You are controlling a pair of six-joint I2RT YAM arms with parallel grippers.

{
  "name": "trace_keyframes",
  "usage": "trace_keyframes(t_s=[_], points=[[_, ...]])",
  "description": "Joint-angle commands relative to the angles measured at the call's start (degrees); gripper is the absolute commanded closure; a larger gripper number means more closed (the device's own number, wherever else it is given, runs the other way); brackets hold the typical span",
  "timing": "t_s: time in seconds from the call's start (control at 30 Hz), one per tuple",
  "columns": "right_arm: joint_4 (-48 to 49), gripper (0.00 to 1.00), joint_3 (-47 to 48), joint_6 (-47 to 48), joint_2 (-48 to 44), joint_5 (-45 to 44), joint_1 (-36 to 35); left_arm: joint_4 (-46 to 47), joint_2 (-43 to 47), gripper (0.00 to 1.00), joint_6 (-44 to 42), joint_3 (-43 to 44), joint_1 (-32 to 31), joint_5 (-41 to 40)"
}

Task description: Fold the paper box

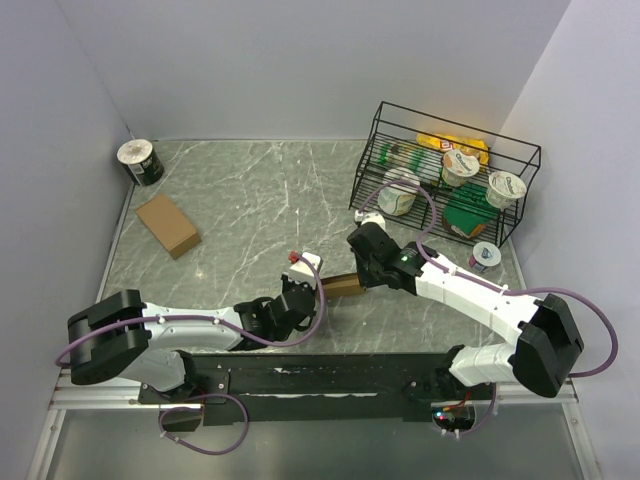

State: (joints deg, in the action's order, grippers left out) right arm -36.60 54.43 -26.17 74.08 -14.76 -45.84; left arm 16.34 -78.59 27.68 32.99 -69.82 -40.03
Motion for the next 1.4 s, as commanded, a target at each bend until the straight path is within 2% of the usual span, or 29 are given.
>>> trace_keyframes(t_s=[0.0,0.43,0.77,1.1,1.37], points=[[12.7,1.00,1.6,-4.7,0.8,11.5,-1.7,-8.8,-3.8,0.99,1.4,-2.2,-2.5,12.1],[13.8,1.00,-1.3,-4.7,0.5,12.3,-1.4,-9.2,-3.2,0.99,1.8,-2.4,-2.6,11.6],[8.9,1.00,-3.5,-2.8,-1.1,6.7,-1.4,-10.9,-2.4,0.99,1.9,-2.0,-2.6,10.3],[2.8,1.00,-1.7,0.4,-2.8,1.2,-1.4,-12.3,-3.4,0.99,1.8,-1.6,-2.4,9.6],[4.1,1.00,-0.9,-1.1,-5.1,6.0,-1.2,-11.9,-5.4,0.99,0.2,-0.7,-2.4,10.7]])
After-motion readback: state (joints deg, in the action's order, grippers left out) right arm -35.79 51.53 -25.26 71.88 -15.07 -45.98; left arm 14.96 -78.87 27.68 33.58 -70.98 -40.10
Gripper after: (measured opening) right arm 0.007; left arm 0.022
